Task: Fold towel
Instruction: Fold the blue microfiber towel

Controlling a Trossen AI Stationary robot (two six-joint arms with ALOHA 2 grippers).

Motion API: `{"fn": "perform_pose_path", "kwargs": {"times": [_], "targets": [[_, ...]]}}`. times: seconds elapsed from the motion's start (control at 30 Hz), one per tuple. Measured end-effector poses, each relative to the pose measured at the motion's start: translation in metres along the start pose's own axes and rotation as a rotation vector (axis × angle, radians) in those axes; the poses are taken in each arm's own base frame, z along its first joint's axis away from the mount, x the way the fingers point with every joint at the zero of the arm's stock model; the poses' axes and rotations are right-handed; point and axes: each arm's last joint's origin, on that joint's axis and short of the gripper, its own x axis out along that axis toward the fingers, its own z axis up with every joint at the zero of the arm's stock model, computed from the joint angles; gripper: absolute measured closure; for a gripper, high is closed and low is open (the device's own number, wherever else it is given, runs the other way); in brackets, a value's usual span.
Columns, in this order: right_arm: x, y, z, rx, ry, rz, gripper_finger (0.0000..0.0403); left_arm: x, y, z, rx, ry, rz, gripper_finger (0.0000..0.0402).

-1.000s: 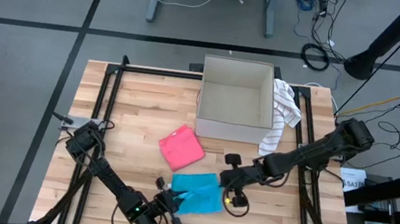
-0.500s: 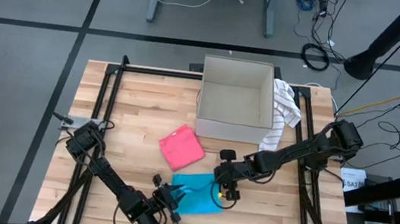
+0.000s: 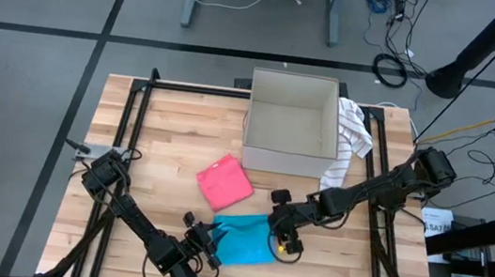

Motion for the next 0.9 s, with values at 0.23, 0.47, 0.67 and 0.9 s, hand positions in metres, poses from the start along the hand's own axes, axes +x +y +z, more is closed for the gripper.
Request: {"fn": "perform_pose_path", "kwargs": {"times": [0.23, 0.47, 0.67, 0.9], "targets": [[0.017, 0.016, 0.001, -0.085, -0.041, 0.024, 0.0238, 0.001, 0.002, 0.000, 0.019, 0.003, 0.010, 0.0251], [0.040, 0.012, -0.003, -0.100, -0.043, 0.013, 0.0238, 0.001, 0.003, -0.001, 0.034, 0.005, 0.015, 0.0251], [0.061, 0.002, -0.015, -0.064, 0.031, 0.003, 0.0238, 0.001, 0.008, -0.002, 0.100, 0.016, 0.040, 0.0251], [0.047, 0.002, -0.008, -0.074, -0.001, -0.007, 0.0238, -0.006, 0.019, 0.012, 0.198, -0.016, 0.088, 0.0251]]}}
